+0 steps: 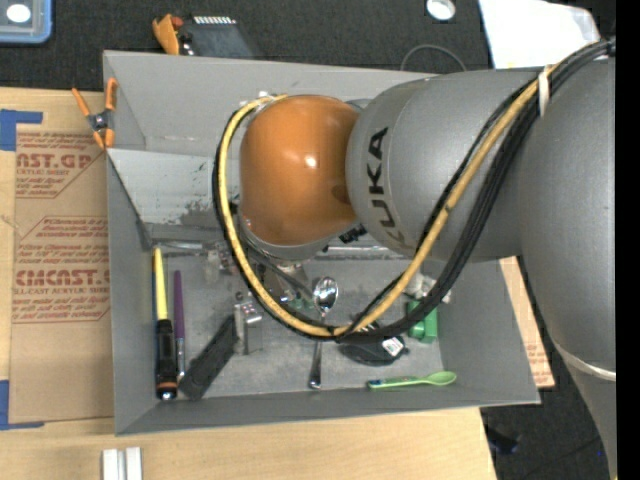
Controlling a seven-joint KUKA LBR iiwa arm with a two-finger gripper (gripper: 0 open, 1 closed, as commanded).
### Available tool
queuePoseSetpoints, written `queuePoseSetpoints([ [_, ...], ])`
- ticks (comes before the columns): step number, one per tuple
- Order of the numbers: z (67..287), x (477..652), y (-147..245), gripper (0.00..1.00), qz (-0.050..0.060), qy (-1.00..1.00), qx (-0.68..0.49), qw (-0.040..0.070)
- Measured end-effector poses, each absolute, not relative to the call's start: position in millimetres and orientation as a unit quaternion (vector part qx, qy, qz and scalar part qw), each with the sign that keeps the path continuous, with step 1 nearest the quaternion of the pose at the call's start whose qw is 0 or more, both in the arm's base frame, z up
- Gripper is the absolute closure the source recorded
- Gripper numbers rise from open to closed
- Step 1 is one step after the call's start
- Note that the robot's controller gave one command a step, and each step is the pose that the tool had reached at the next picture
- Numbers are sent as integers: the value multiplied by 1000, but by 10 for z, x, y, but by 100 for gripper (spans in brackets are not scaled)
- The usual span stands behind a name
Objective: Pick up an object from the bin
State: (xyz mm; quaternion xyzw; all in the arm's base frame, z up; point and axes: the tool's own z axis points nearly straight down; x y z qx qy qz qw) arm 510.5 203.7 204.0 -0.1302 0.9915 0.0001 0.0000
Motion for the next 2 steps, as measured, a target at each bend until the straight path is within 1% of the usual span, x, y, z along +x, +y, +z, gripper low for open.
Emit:
queuePoseSetpoints([
  [1, 1879, 5165, 2158, 0, 2, 984, -178, 7],
  [2, 1254, 5166, 2161, 0, 1, 983, -181, 3],
])
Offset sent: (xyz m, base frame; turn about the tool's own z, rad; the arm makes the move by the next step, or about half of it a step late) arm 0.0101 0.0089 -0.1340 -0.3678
